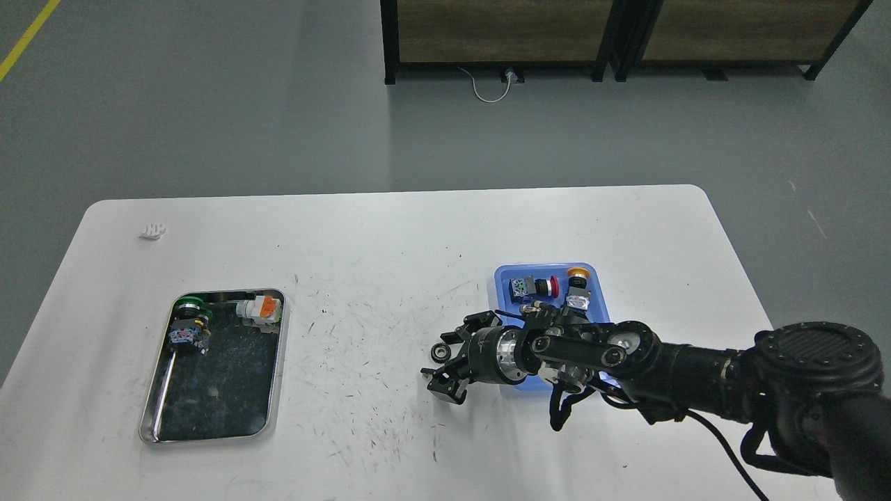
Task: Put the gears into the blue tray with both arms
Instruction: 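Grasp the second black gear on the table with the right gripper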
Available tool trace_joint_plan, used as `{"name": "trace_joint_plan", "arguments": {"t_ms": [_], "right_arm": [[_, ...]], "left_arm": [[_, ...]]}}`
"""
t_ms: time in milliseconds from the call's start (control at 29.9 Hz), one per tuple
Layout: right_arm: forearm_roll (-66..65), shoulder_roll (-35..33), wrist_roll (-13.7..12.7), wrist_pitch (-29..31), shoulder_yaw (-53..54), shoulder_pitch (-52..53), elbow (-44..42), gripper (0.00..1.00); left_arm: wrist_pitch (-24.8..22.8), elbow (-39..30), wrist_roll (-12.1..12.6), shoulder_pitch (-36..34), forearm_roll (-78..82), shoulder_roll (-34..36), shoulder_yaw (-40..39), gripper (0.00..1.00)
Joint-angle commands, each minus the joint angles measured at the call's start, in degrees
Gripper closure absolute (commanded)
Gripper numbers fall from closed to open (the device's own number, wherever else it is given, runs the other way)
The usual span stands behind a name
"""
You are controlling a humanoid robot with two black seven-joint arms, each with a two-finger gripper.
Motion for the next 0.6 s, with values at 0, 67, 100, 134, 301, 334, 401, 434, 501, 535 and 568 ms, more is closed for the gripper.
{"name": "trace_joint_plan", "arguments": {"t_ms": [0, 67, 100, 134, 301, 334, 401, 434, 501, 535, 568], "right_arm": [[-0.33, -0.11, -0.09, 0.04, 0.50, 0.04, -0.02, 0.40], [-0.24, -0.20, -0.09, 0.04, 0.77, 0.04, -0.02, 0.40], [-0.33, -0.20, -0.09, 0.04, 0.77, 0.04, -0.02, 0.40], [-0.33, -0.29, -0.09, 0.04, 0.77, 0.04, -0.02, 0.40], [-0.42, -0.38, -0.09, 0.04, 0.94, 0.13, -0.11, 0.44], [-0.59, -0.38, -0.09, 0.04, 0.94, 0.13, -0.11, 0.45], [-1.12, -0.46, 0.00, 0.04, 1.03, 0.13, -0.11, 0.49], [-1.12, -0.46, 0.00, 0.04, 1.03, 0.13, -0.11, 0.51], [-1.21, -0.46, 0.00, 0.04, 1.03, 0.13, -0.11, 0.55], [-1.21, -0.46, 0.00, 0.04, 1.12, 0.13, -0.11, 0.56], [-1.21, -0.38, 0.00, 0.04, 1.12, 0.13, -0.11, 0.57]], "left_arm": [[0.00, -0.01, 0.00, -0.02, 0.00, 0.00, 0.01, 0.03], [0.00, -0.01, 0.00, -0.02, 0.00, 0.00, 0.01, 0.03], [0.00, -0.01, 0.00, -0.02, 0.00, 0.00, 0.01, 0.03], [0.00, -0.01, 0.00, -0.02, 0.00, 0.00, 0.01, 0.03], [0.00, -0.01, 0.00, -0.11, 0.00, 0.00, 0.01, 0.03], [0.00, -0.01, 0.00, -0.11, 0.00, 0.00, 0.01, 0.03], [0.00, -0.01, 0.00, -0.11, 0.00, 0.00, 0.01, 0.03], [0.00, -0.01, 0.00, -0.11, 0.00, 0.00, 0.01, 0.03], [0.00, -0.01, 0.00, -0.11, 0.00, 0.00, 0.01, 0.03], [0.00, -0.01, 0.00, -0.11, 0.00, 0.00, 0.01, 0.03], [0.00, -0.01, 0.00, -0.11, 0.00, 0.09, 0.01, 0.03]]}}
